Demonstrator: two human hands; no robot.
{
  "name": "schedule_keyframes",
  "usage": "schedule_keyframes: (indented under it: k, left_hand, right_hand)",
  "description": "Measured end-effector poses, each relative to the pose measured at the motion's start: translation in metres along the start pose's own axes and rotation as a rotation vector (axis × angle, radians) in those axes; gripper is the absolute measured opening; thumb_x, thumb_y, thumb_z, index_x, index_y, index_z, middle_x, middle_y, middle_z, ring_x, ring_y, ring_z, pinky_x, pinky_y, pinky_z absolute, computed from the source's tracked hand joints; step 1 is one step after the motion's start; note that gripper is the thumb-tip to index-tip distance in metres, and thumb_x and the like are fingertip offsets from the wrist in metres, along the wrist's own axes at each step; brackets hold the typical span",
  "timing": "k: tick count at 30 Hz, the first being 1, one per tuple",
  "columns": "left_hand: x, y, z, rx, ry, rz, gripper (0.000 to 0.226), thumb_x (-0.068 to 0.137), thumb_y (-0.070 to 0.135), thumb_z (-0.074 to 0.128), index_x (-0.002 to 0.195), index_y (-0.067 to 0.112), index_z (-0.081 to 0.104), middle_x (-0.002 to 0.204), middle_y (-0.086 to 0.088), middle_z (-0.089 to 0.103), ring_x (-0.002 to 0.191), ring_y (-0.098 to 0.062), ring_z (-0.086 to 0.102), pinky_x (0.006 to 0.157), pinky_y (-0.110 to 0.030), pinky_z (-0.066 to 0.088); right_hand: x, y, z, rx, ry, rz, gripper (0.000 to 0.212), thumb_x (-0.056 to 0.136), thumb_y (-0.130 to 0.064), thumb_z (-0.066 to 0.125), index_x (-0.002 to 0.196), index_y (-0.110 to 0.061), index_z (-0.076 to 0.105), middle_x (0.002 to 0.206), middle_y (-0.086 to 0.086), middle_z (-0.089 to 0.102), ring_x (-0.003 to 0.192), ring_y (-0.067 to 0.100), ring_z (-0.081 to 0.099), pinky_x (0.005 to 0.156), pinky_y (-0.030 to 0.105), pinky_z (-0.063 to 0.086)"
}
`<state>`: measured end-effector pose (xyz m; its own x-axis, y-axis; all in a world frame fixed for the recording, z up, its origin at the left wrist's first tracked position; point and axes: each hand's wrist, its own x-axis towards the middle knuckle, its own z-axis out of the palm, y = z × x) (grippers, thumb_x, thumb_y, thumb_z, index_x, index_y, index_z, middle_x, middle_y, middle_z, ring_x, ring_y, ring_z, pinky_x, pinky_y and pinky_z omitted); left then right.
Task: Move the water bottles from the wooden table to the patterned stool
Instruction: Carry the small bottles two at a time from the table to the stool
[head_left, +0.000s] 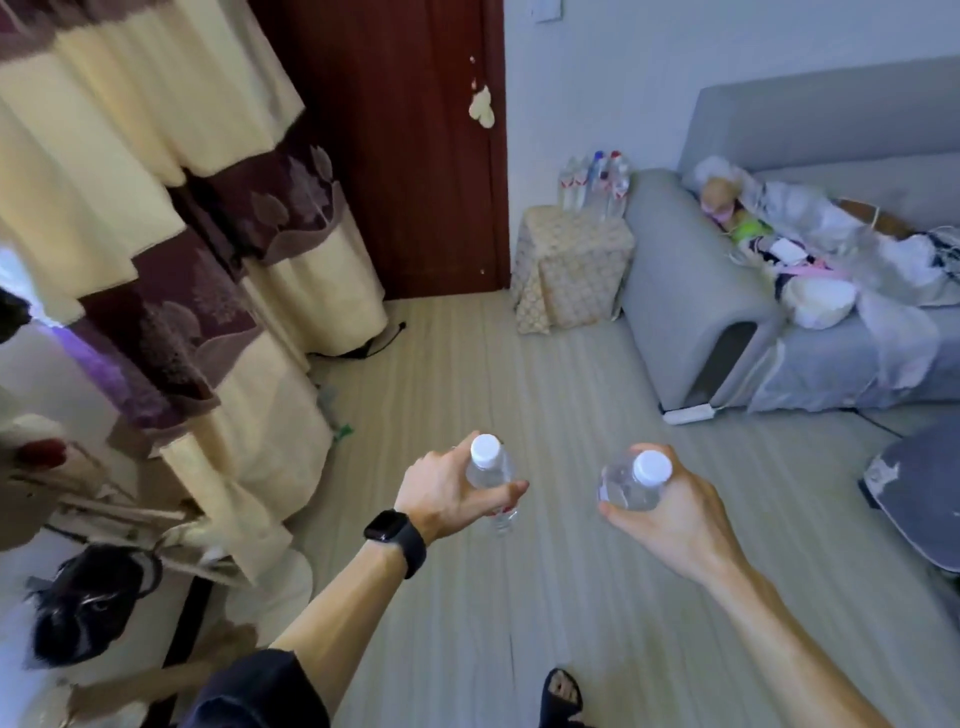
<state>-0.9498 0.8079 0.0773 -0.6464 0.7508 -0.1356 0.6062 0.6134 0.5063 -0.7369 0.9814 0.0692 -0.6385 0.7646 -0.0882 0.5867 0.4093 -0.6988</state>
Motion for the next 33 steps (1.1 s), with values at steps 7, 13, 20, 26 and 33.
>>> schedule_keyframes:
  k: [7,13,20,26,33]
  left_hand:
    - [0.144,0.01,-0.003,-0.041,-0.028,-0.037,0.069,0.062,0.092,0.047,0.106,0.039,0.051,0.085,0.011,0.07,0.08,-0.016,0.066,0.077,-0.037,0.056]
    - [0.273,0.006,-0.009,-0.014,-0.052,-0.016,0.062,0.069,0.086,0.052,0.105,0.037,0.053,0.081,0.01,0.069,0.075,-0.013,0.064,0.074,-0.036,0.056]
    - [0.439,0.007,-0.026,-0.082,-0.111,-0.003,0.059,0.069,0.086,0.053,0.107,0.04,0.05,0.087,0.013,0.069,0.079,-0.011,0.065,0.075,-0.036,0.057]
    - [0.571,0.026,-0.032,-0.075,-0.162,0.018,0.058,0.07,0.083,0.056,0.108,0.04,0.05,0.088,0.014,0.068,0.079,-0.01,0.065,0.075,-0.037,0.058]
    - [0.725,0.053,-0.015,-0.1,-0.127,-0.037,0.058,0.07,0.081,0.059,0.111,0.041,0.051,0.091,0.015,0.068,0.082,-0.012,0.064,0.074,-0.035,0.057]
  right_hand:
    - [0.142,0.002,-0.016,-0.042,-0.053,0.047,0.059,0.061,-0.042,0.086,0.113,-0.034,0.057,0.093,-0.016,0.064,0.1,0.02,0.064,0.076,0.026,0.045]
    - [0.264,-0.007,-0.008,-0.031,-0.045,0.05,0.061,0.06,-0.042,0.087,0.111,-0.03,0.057,0.095,-0.011,0.068,0.094,0.018,0.065,0.072,0.026,0.044]
    - [0.417,-0.036,-0.014,-0.015,-0.004,0.09,0.059,0.061,-0.038,0.089,0.112,-0.027,0.06,0.097,-0.007,0.069,0.095,0.018,0.065,0.073,0.026,0.044]
    - [0.541,-0.029,-0.029,0.023,0.016,0.148,0.058,0.061,-0.039,0.089,0.111,-0.031,0.061,0.099,-0.009,0.071,0.095,0.016,0.065,0.076,0.027,0.048]
    - [0.713,-0.005,-0.043,0.07,-0.058,0.14,0.06,0.065,-0.036,0.088,0.115,-0.033,0.054,0.097,-0.011,0.064,0.087,0.012,0.057,0.072,0.024,0.041]
